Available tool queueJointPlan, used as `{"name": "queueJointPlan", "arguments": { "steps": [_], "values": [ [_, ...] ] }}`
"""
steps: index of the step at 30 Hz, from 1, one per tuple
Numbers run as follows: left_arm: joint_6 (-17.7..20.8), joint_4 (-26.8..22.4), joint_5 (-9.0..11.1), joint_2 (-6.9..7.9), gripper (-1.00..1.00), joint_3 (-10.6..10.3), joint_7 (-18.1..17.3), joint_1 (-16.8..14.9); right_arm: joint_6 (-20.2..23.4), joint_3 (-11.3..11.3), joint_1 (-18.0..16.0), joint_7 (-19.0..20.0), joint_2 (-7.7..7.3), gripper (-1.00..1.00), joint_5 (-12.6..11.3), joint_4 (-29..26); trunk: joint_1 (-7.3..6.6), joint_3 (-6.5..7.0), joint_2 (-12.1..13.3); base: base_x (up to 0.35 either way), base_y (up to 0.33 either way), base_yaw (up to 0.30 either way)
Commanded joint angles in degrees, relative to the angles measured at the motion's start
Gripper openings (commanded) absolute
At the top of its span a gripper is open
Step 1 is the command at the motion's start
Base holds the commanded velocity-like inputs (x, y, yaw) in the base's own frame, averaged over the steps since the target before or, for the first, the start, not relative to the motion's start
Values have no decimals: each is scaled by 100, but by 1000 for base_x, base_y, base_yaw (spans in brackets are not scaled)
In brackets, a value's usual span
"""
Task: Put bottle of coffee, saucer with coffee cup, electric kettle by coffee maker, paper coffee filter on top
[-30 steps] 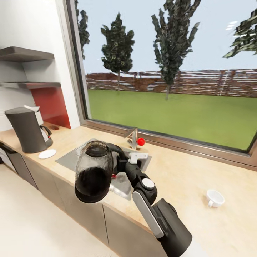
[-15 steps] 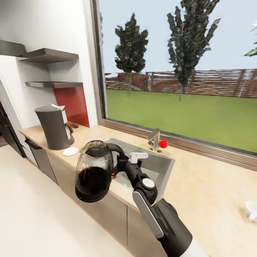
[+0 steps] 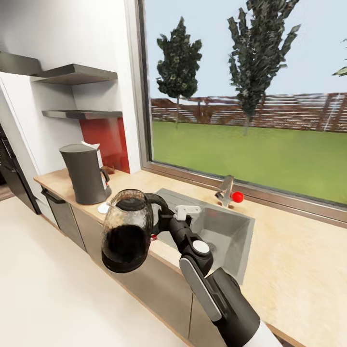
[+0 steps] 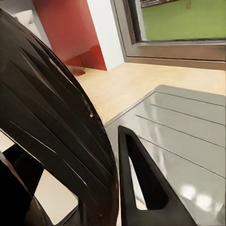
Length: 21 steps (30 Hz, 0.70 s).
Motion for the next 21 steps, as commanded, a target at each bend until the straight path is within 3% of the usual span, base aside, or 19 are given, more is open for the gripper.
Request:
{"name": "queueJointPlan", "arguments": {
  "steps": [1,9,21],
  "values": [
    [-14,9,6,2,100,42,-36,-6,11,9,-9,-41,1,-100,-36,-9,5,-14,-14,86,304,0],
    [-13,9,6,2,100,42,-76,-6,11,11,-9,-41,1,-100,-37,-10,5,-14,-14,128,303,0],
    [-15,9,6,2,100,42,-107,-6,11,7,-9,-41,1,-100,-37,-10,5,-14,-14,240,252,0]
  ]
}}
